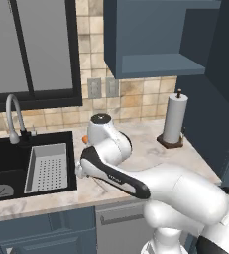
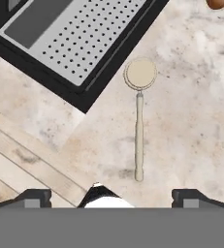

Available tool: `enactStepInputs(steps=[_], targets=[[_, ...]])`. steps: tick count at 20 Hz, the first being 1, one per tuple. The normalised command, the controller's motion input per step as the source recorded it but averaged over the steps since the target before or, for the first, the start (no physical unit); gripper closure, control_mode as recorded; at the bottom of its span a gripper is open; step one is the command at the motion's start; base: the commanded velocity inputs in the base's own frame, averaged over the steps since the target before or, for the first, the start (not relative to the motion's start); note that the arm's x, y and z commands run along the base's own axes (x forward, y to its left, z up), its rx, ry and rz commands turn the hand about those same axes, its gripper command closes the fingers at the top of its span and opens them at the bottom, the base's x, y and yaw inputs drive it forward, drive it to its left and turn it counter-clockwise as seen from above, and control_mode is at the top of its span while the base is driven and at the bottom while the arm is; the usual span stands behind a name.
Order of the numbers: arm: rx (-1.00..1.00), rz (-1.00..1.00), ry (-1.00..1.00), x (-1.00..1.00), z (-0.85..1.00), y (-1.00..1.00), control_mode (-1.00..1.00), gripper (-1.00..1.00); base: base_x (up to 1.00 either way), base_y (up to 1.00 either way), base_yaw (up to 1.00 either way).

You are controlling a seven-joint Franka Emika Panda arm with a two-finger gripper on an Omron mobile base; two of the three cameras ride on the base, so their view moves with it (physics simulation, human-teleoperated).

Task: Open the cabinet. Pick the dish brush and place it next to the sink. Then close the cabinet.

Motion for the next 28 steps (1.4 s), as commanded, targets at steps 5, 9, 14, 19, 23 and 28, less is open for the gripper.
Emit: enactStepInputs(steps=[5, 9, 14, 19, 23, 28], targets=[[0.06, -0.06, -0.18, -0.88, 0.82, -0.52, -1.00, -1.00, 0.00, 0.00, 0.00], [0.07, -0.11, -0.11, -0.73, 0.81, -0.57, -1.00, -1.00, 0.00, 0.00, 0.00], [0.06, -0.13, -0.05, -0.64, 0.86, -0.47, -1.00, -1.00, 0.00, 0.00, 0.00], [0.02, -0.17, 0.00, -0.55, 0.92, -0.39, -1.00, -1.00, 0.00, 0.00, 0.00], [0.01, -0.19, -0.01, -0.56, 0.88, -0.30, -1.00, -1.00, 0.00, 0.00, 0.00], [0.03, -0.16, -0.08, -0.78, 0.75, -0.29, -1.00, -1.00, 0.00, 0.00, 0.00]])
